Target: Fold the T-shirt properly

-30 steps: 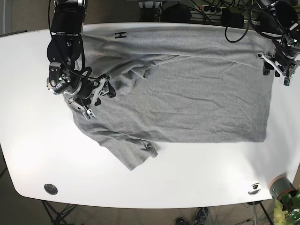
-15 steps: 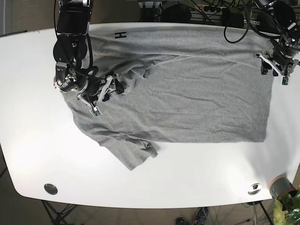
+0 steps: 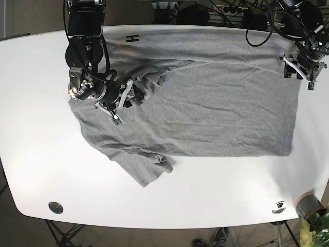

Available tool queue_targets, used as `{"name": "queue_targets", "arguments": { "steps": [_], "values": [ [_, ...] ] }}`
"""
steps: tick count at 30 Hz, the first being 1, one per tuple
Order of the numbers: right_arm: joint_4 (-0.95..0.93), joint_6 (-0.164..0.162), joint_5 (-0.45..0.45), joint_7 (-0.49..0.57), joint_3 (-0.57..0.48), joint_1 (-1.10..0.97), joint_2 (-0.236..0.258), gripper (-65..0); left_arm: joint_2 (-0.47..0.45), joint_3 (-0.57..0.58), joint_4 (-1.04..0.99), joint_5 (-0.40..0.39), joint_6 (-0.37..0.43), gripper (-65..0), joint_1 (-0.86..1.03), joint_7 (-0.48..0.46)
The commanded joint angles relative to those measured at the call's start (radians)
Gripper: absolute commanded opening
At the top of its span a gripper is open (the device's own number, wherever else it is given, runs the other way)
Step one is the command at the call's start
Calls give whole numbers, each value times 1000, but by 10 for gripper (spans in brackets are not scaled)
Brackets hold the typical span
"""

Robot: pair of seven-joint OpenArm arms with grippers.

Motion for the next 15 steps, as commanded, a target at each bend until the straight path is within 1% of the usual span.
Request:
{"name": "queue_targets", "arguments": {
  "steps": [1,3,6,11,13,15],
  "values": [
    [20,4,10,36,2,16,6,-575,-22,-4,13,-14,-1,-376,-4,-15],
    [33,4,18,31,2,16,11,-633,-22,-4,13,-14,-1,-376,-4,-15],
    [74,4,18,31,4,11,11,-612,-22,-4,13,-14,-1,-376,-4,-15],
    [163,3,10,30,4,-4,12,-614,-22,-4,13,-14,-1,-376,-4,-15],
    [166,3,10,30,4,-3,12,-614,-22,-4,13,-12,-1,-376,-4,-15],
    [163,3,10,31,4,17,20,-614,-22,-4,13,9,-1,-376,-4,-15]
  ]
}}
